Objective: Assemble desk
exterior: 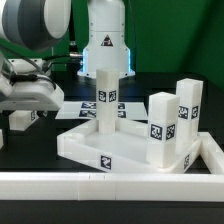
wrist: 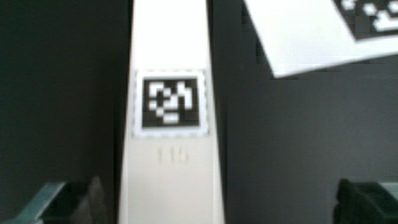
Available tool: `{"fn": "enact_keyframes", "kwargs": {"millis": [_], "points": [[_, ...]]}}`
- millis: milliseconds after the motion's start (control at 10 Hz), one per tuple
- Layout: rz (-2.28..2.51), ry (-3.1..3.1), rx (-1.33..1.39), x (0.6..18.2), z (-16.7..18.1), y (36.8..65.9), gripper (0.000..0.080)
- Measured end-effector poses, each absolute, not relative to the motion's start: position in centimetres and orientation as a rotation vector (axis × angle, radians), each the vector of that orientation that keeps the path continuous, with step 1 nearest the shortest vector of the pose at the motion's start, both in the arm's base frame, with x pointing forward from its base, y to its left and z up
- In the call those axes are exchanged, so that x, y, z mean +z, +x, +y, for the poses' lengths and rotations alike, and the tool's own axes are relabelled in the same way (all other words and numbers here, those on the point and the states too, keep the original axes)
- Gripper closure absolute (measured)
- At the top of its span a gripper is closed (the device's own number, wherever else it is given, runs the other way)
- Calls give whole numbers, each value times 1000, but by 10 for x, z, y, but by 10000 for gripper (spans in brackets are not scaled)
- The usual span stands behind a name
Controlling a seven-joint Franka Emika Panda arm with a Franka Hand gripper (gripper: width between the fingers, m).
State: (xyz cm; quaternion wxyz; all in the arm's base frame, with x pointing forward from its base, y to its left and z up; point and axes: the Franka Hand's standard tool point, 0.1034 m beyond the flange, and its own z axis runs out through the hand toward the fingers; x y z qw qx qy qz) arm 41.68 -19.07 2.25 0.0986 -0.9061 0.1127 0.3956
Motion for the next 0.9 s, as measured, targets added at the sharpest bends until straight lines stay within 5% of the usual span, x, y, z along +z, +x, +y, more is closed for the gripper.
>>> {"fn": "enact_keyframes", "kwargs": {"millis": [900], "points": [[280, -2619, 1293, 10, -205, 407, 151]]}}
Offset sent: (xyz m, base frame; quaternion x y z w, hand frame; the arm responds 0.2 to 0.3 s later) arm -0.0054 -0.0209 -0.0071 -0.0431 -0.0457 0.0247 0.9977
